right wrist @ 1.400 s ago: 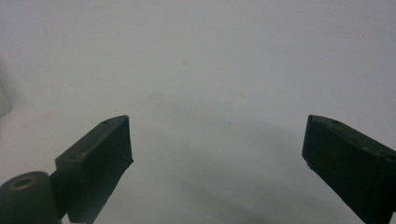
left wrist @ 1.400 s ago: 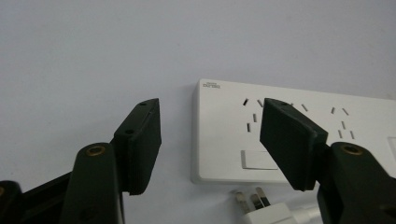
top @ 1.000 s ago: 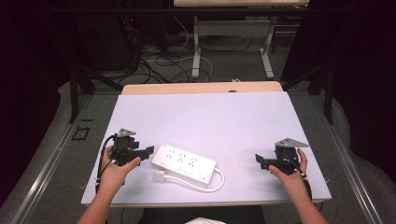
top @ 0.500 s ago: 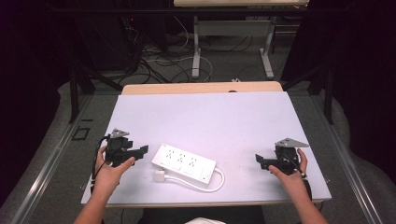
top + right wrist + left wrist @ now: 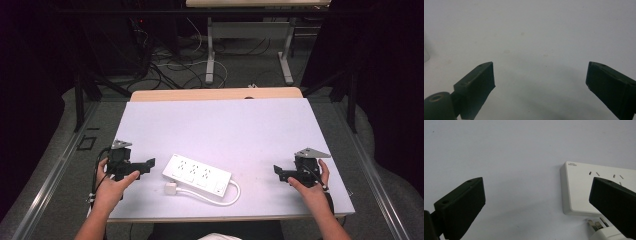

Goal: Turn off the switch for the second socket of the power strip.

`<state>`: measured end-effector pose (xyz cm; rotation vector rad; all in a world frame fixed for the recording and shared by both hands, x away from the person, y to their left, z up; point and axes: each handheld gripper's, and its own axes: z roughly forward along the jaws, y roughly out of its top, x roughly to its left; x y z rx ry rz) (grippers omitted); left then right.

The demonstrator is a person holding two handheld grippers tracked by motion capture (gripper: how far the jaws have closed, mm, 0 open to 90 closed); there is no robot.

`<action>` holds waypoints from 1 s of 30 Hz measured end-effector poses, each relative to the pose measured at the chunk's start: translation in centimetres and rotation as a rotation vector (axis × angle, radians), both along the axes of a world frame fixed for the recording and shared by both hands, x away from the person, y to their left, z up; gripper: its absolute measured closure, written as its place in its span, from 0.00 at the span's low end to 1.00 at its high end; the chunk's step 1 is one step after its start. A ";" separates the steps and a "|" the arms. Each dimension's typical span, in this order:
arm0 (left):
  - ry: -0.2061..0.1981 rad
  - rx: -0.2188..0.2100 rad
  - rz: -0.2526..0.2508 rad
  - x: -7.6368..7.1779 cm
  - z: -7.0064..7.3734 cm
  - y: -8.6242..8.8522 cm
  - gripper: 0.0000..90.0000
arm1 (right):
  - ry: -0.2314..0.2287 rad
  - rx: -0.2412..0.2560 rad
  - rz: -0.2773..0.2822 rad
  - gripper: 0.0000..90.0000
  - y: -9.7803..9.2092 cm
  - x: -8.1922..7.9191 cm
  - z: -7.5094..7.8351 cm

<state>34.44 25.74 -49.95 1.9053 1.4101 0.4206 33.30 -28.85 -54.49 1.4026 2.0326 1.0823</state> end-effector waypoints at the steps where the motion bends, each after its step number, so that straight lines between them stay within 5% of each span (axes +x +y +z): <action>1: -0.003 -0.007 0.000 -0.1 0.0 0.2 0.00 | 0.000 0.000 -0.001 0.09 0.0 0.0 0.0; 17: -0.037 -0.051 0.088 -1.0 -0.9 2.6 0.00 | -0.001 -0.001 -0.002 0.09 0.0 0.0 0.0; 30: -0.055 -0.025 0.101 -1.5 -2.0 3.5 0.00 | 0.000 0.001 -0.002 0.09 0.0 0.0 0.0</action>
